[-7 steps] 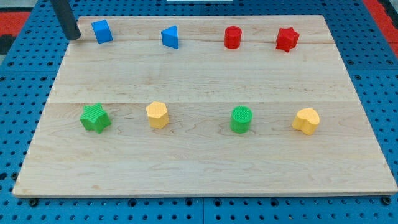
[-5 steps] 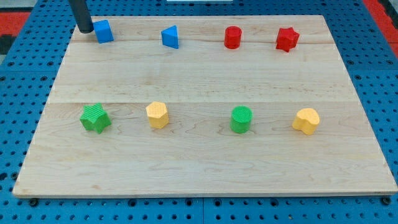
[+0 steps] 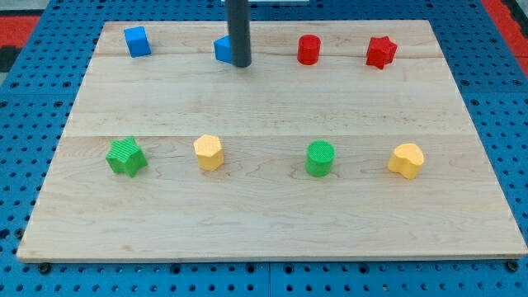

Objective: Bring the blue triangle at the bottom side of the blue cube

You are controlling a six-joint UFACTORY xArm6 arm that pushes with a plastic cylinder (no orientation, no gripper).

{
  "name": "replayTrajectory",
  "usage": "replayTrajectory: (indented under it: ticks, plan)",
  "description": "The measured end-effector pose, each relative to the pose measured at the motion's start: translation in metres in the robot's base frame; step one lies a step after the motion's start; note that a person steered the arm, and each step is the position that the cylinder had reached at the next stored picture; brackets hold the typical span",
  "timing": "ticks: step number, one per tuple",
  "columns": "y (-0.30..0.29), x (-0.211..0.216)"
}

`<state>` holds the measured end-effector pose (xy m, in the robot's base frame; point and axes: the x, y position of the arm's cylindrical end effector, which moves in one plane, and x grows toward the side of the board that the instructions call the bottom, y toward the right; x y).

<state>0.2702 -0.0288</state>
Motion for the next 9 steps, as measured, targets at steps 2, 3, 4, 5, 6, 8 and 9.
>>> replayTrajectory:
  ticks: [2, 3, 4, 5, 6, 8, 9]
  plan:
    - [-0.065, -0.012]
    - [-0.113, 0.015]
    - [-0.079, 0.021]
    - [-0.085, 0.031]
    - [-0.152, 0.047]
    - [-0.161, 0.09]
    - [-0.167, 0.117]
